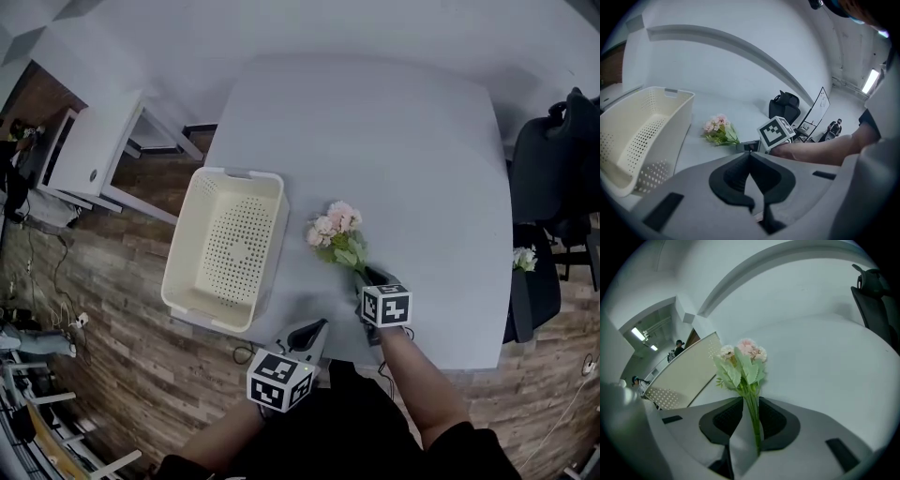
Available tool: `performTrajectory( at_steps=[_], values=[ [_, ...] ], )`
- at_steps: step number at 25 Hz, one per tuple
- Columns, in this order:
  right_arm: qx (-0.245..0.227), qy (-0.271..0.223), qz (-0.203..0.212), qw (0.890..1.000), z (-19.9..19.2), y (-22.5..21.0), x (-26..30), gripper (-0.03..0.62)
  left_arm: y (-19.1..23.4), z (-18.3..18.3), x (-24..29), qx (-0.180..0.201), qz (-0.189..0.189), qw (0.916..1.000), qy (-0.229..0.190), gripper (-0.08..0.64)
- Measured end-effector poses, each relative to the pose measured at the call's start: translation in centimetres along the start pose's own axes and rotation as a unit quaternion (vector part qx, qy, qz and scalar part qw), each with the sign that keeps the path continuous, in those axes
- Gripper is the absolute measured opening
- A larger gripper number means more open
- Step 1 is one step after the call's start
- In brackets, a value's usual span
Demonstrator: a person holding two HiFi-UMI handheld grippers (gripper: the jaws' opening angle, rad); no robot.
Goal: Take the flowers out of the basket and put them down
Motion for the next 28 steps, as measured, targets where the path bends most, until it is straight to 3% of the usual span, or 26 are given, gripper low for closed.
performTrajectory(
  at_steps=[5, 10, 15, 16, 17, 19, 23, 28],
  values=[
    [-0.019, 0.005, 0.011, 1.000, 0.2, 0.1, 0.0, 0.135, 0.2, 0.3, -1.4, -0.001, 0.019, 0.9997, -0.017, 0.006],
    [-0.045, -0.004, -0.004, 0.999, 0.6, 0.3, -1.9, 0.149, 0.6, 0.4, -3.2, -0.010, 0.026, 0.9989, -0.039, 0.006],
    [-0.075, -0.081, -0.023, 0.994, 2.4, 1.7, -6.3, 0.147, 0.9, 1.1, -4.5, 0.002, 0.008, 0.9986, -0.052, 0.006],
    [-0.075, -0.107, -0.015, 0.991, 2.7, 2.3, -7.4, 0.135, 1.1, 1.3, -4.9, 0.005, 0.003, 0.9985, -0.055, 0.006],
    [-0.071, -0.132, -0.001, 0.989, 3.1, 3.0, -8.4, 0.055, 1.3, 1.4, -5.3, 0.008, -0.002, 0.9983, -0.057, 0.006],
    [-0.055, -0.171, 0.030, 0.983, 3.6, 4.7, -10.1, 0.031, 1.8, 1.6, -6.4, 0.013, -0.011, 0.9980, -0.061, 0.006],
    [-0.036, -0.204, 0.066, 0.976, 3.7, 9.6, -12.7, 0.028, 3.0, 1.8, -9.0, 0.022, -0.026, 0.9973, -0.065, 0.006],
    [-0.019, -0.215, 0.076, 0.973, 3.5, 15.2, -14.9, 0.028, 4.2, 2.0, -12.2, 0.039, -0.051, 0.9954, -0.071, 0.006]
  ],
)
Point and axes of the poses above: the fingertips, and each gripper's own axes: x forward along the fingers, y to its left, z out of its top, the point moved 10 cm from there along -x, backward along the fingers, and after that the axes turned 13 degrees about -x, right-handed, at the moved point
